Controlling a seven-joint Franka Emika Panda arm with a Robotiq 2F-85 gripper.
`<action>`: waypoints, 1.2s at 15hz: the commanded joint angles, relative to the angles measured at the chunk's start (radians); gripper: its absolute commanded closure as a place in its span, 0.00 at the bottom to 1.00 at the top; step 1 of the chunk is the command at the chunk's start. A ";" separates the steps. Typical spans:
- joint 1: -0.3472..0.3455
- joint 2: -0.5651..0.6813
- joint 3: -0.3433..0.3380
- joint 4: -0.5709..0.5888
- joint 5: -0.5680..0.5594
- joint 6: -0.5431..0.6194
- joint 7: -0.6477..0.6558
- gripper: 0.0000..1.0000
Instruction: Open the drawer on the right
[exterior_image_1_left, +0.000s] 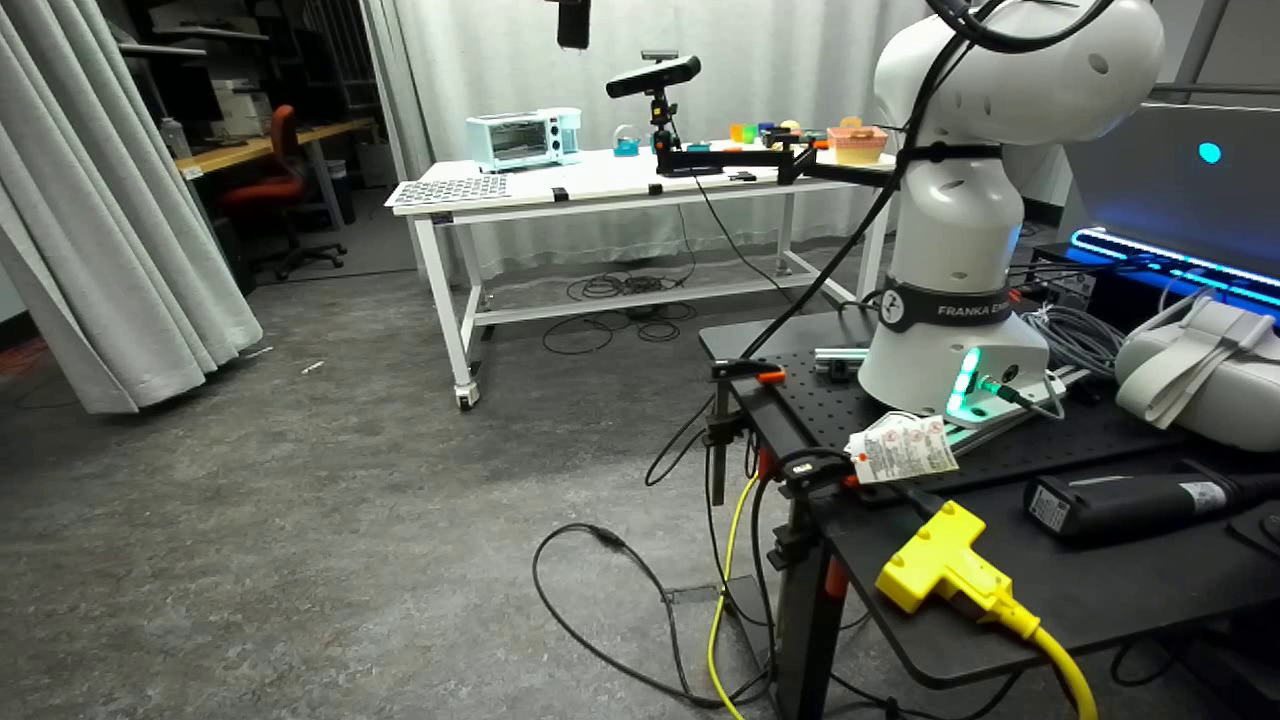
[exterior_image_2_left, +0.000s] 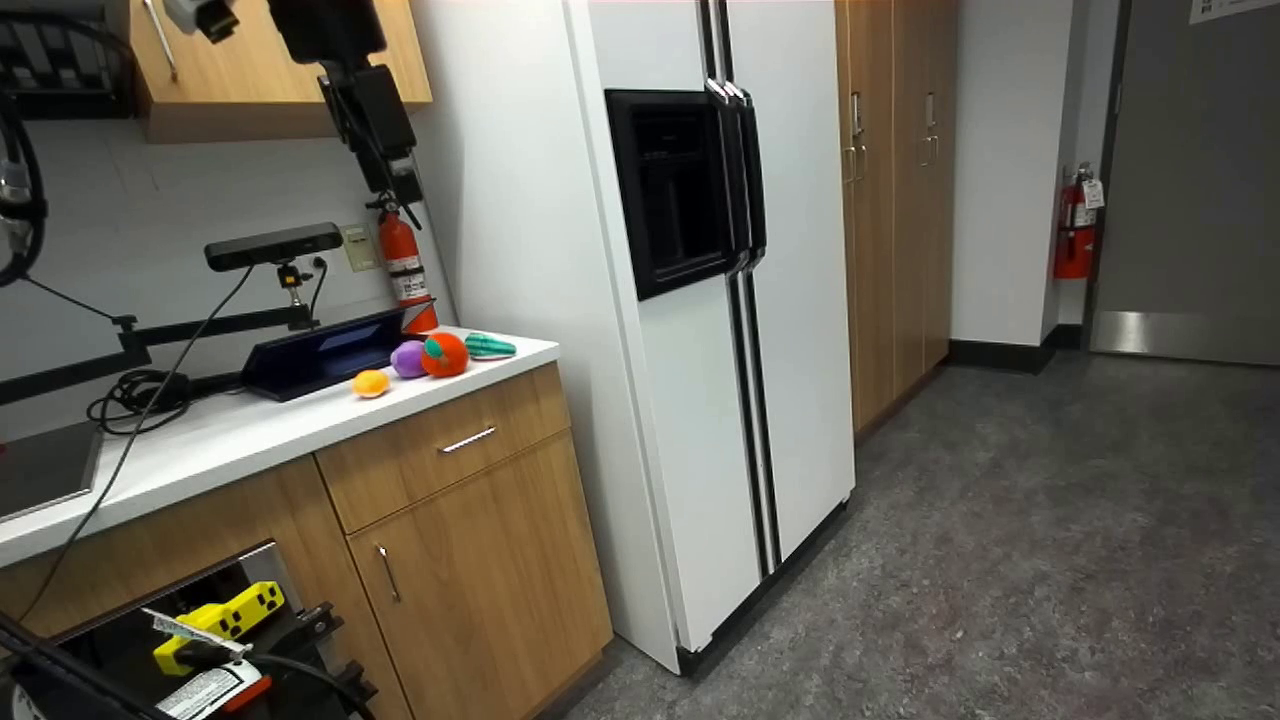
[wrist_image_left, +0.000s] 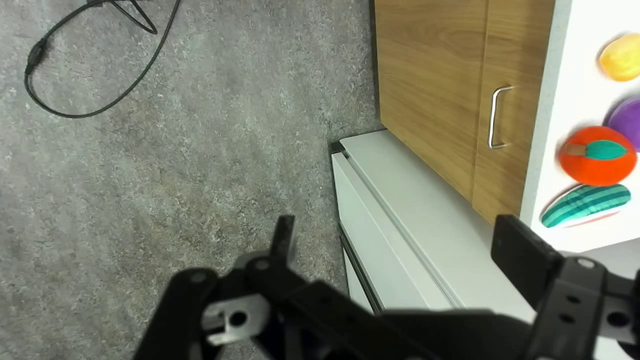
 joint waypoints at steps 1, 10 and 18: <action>-0.005 0.011 0.001 -0.002 0.007 0.004 -0.017 0.00; -0.016 0.182 -0.029 -0.128 -0.039 0.230 -0.137 0.00; 0.005 0.365 -0.004 -0.154 -0.050 0.356 -0.140 0.00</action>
